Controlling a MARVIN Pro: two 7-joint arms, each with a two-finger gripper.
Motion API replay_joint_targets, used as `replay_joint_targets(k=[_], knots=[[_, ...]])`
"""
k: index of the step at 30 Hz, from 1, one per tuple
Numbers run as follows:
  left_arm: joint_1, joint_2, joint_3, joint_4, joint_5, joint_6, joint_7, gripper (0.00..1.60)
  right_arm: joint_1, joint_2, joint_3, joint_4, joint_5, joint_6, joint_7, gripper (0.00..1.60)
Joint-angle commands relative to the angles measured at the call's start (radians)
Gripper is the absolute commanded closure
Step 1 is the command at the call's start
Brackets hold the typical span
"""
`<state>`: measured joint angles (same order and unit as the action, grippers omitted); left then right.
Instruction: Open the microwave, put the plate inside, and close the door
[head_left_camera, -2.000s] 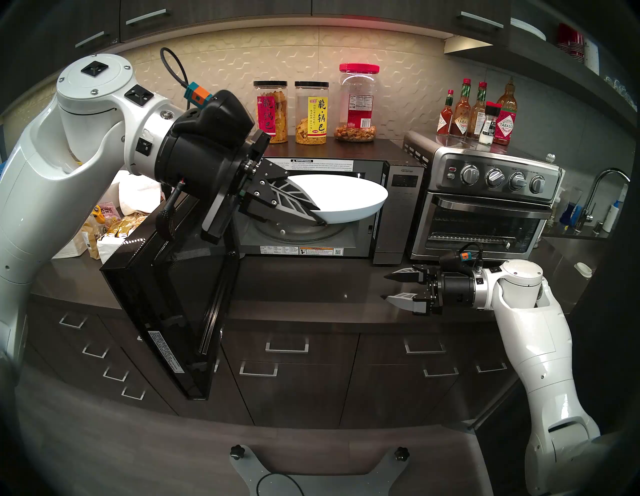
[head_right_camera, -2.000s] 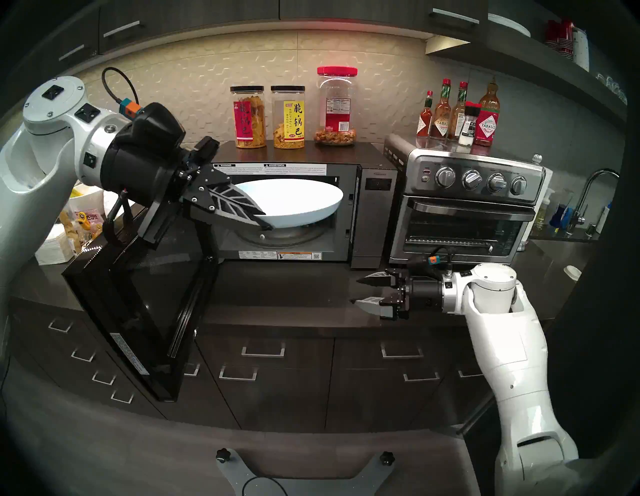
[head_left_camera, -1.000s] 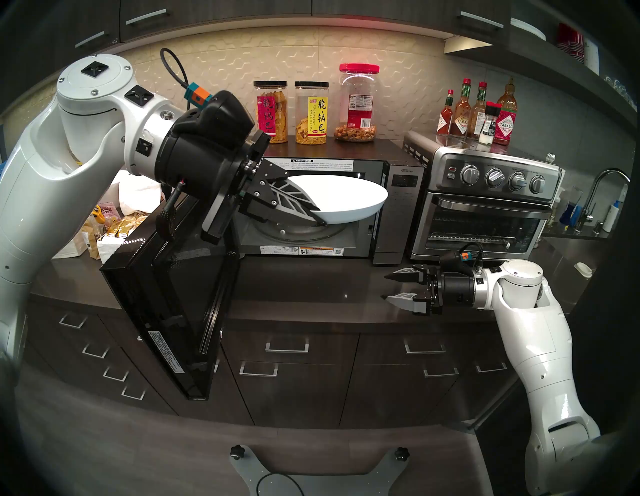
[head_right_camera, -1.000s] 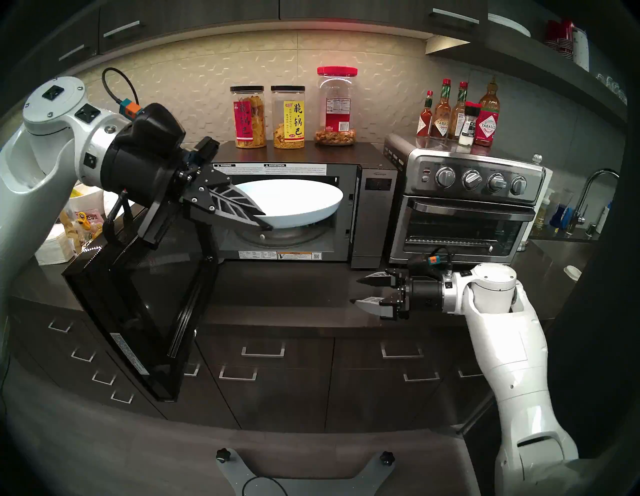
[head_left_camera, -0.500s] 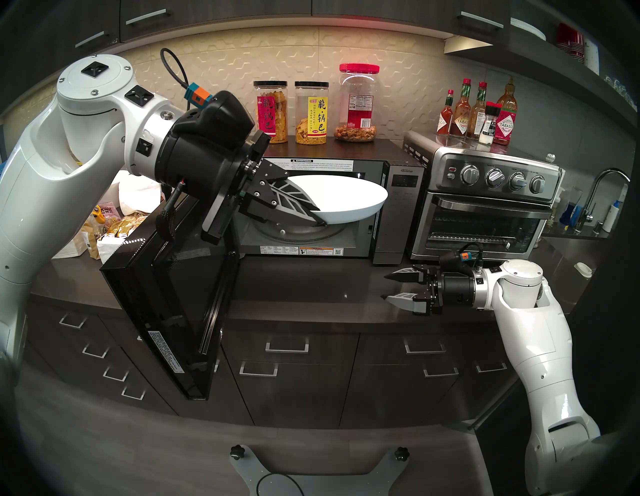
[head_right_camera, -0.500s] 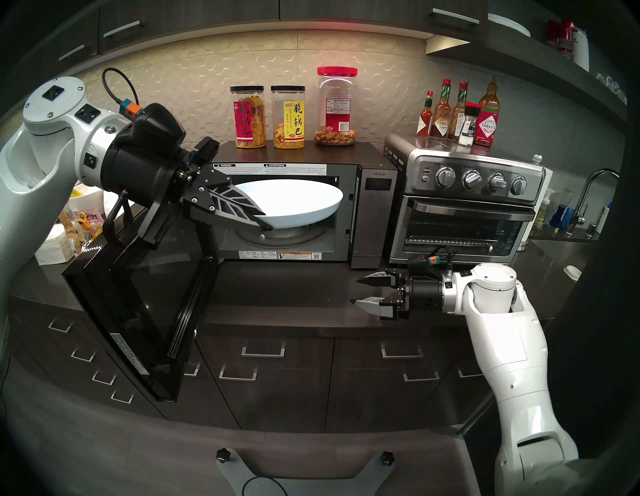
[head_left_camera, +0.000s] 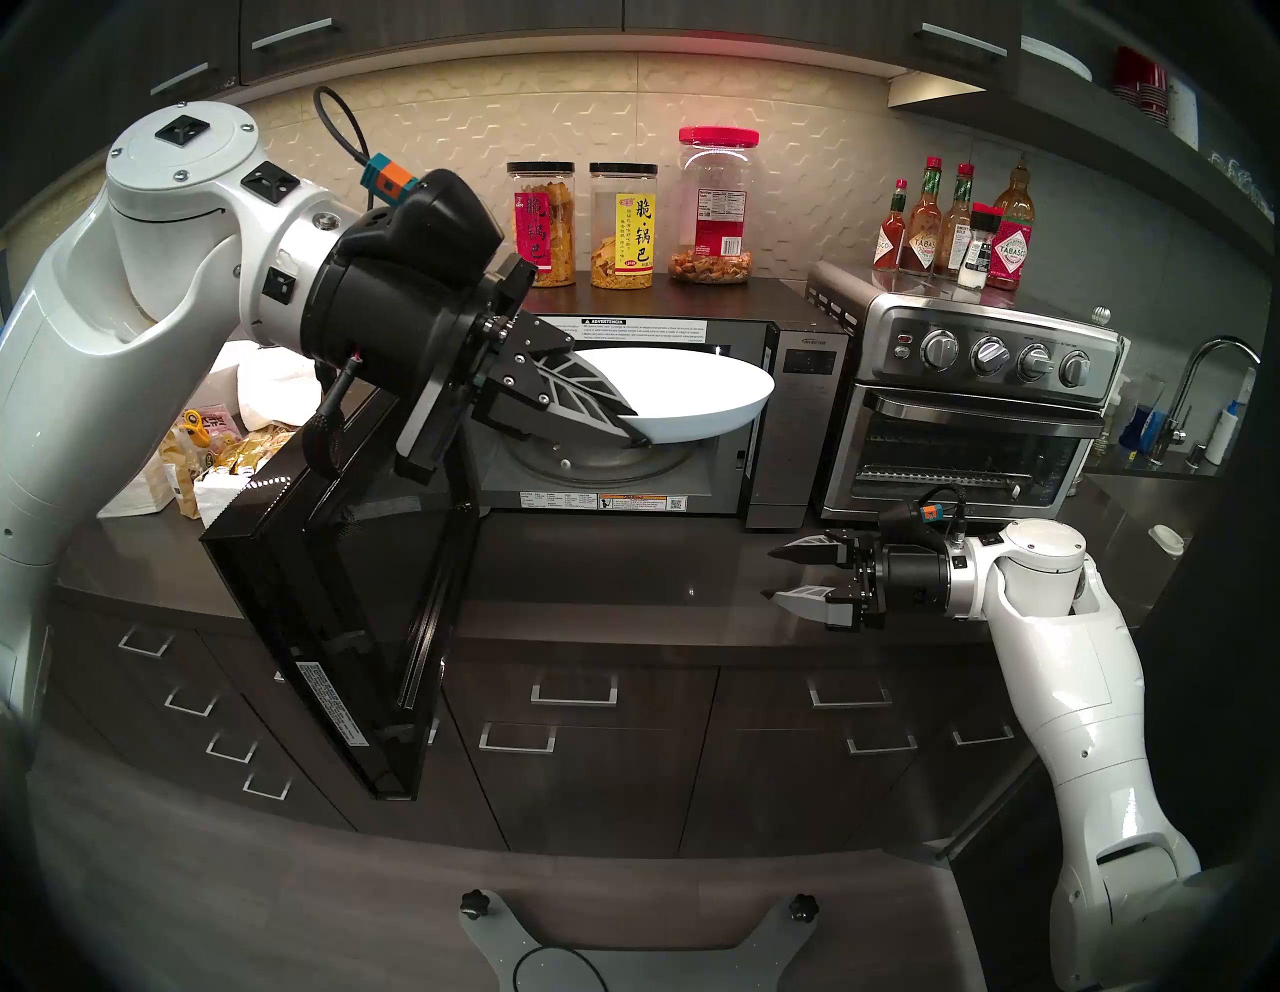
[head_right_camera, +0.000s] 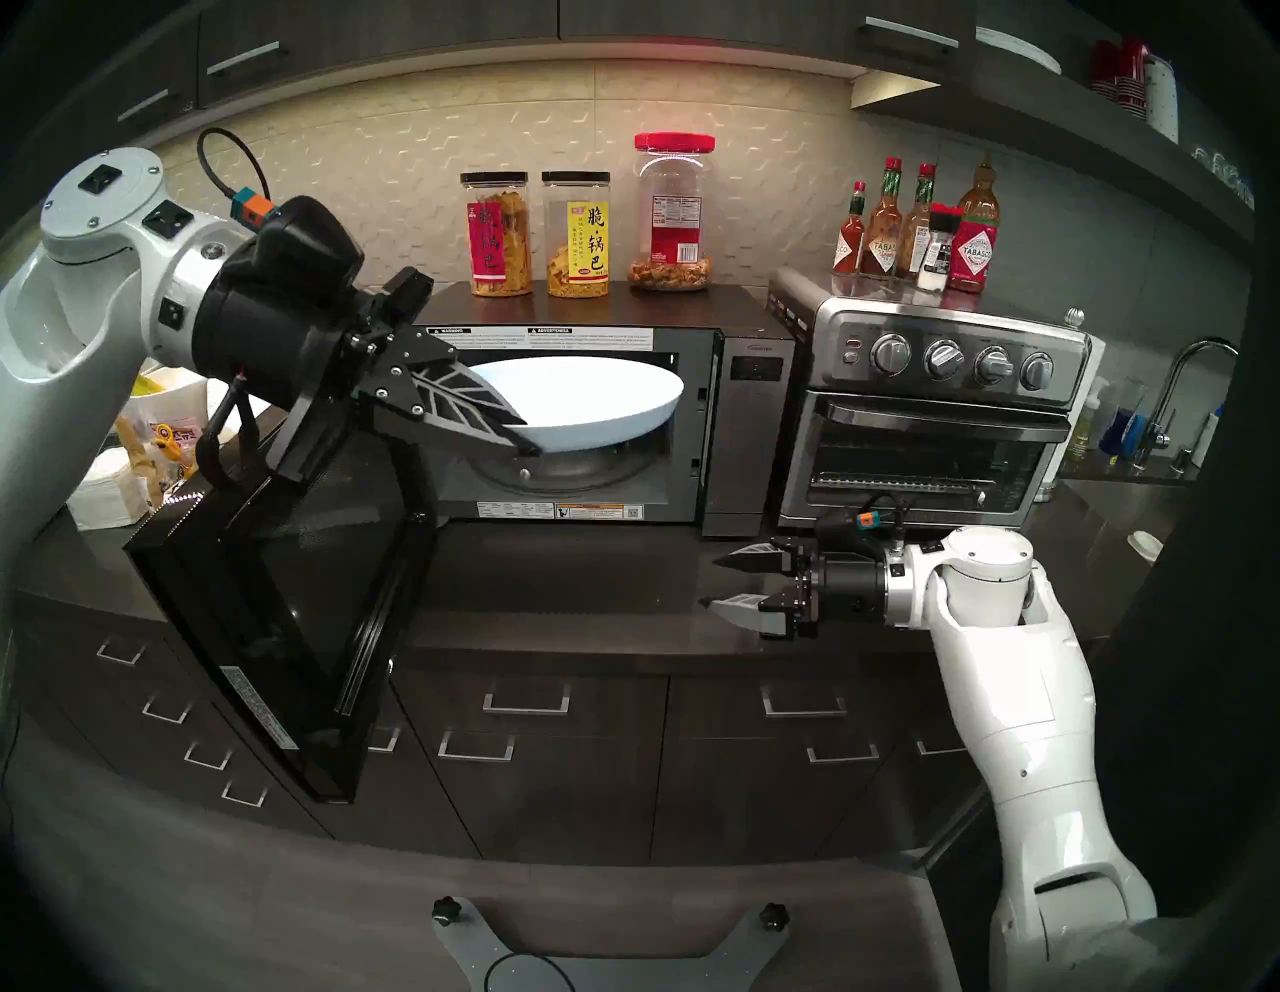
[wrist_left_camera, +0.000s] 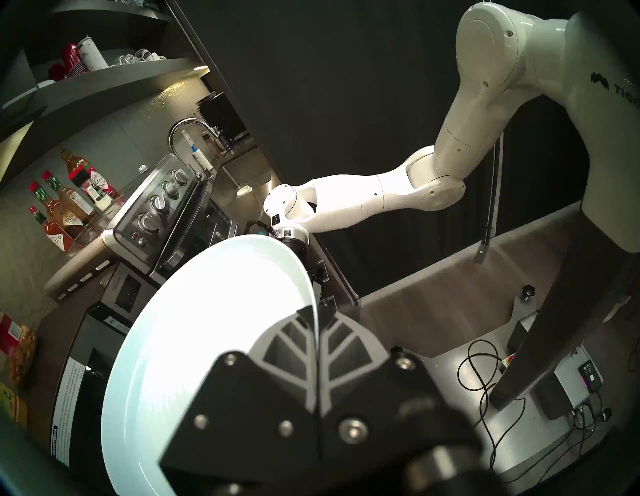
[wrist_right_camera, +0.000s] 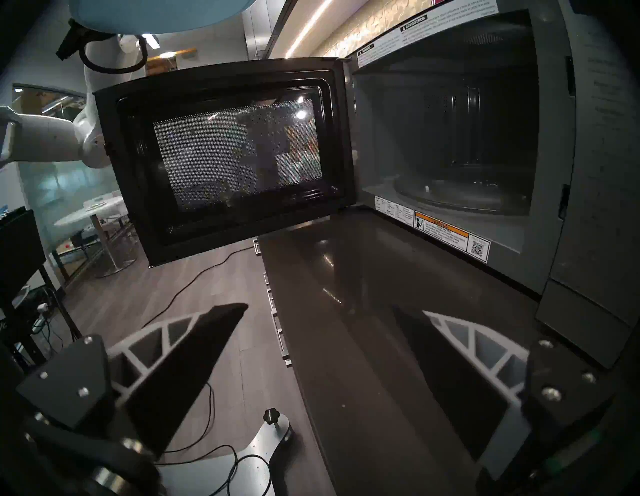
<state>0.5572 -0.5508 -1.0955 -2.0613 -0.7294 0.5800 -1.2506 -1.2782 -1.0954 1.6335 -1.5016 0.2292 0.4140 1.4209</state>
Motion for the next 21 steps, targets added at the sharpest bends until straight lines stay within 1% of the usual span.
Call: replay_joint_targets(k=[1,4,5,9,11,15,16,17,19,21], knots=[[-0.037,0.008,-0.028,0.008,-0.025,0.016,-0.024,1.6,0.015,0.001,0.0,-0.009,0.009,0.001,0.014,0.0],[-0.043,0.005,-0.026,0.016,-0.033,0.018,-0.032,1.6,0.015,0.001,0.0,-0.009,0.009,0.001,0.014,0.0],[-0.056,-0.001,-0.014,0.026,-0.032,0.02,-0.045,1.6,0.015,0.002,0.0,-0.009,0.009,0.001,0.014,0.0],[-0.072,-0.015,0.007,0.042,-0.03,0.021,-0.055,1.6,0.015,0.002,0.0,-0.009,0.009,0.001,0.014,0.0],[-0.092,-0.028,0.034,0.059,-0.027,0.02,-0.071,1.6,0.015,0.002,0.0,-0.009,0.009,0.001,0.014,0.0],[-0.107,-0.037,0.054,0.073,-0.035,0.022,-0.079,1.6,0.015,0.001,0.0,-0.009,0.009,0.001,0.014,0.0],[-0.121,-0.04,0.069,0.079,-0.036,0.029,-0.091,1.6,0.015,0.001,0.001,-0.009,0.009,0.001,0.013,0.0],[-0.141,-0.036,0.096,0.08,-0.038,0.033,-0.087,1.6,0.014,0.001,0.001,-0.01,0.009,0.001,0.013,0.0],[-0.145,-0.041,0.099,0.085,-0.032,0.036,-0.099,1.6,0.014,0.001,0.001,-0.01,0.009,0.001,0.013,0.0],[-0.161,-0.04,0.12,0.089,-0.046,0.034,-0.087,1.6,0.014,0.001,0.001,-0.01,0.009,0.001,0.013,0.0]])
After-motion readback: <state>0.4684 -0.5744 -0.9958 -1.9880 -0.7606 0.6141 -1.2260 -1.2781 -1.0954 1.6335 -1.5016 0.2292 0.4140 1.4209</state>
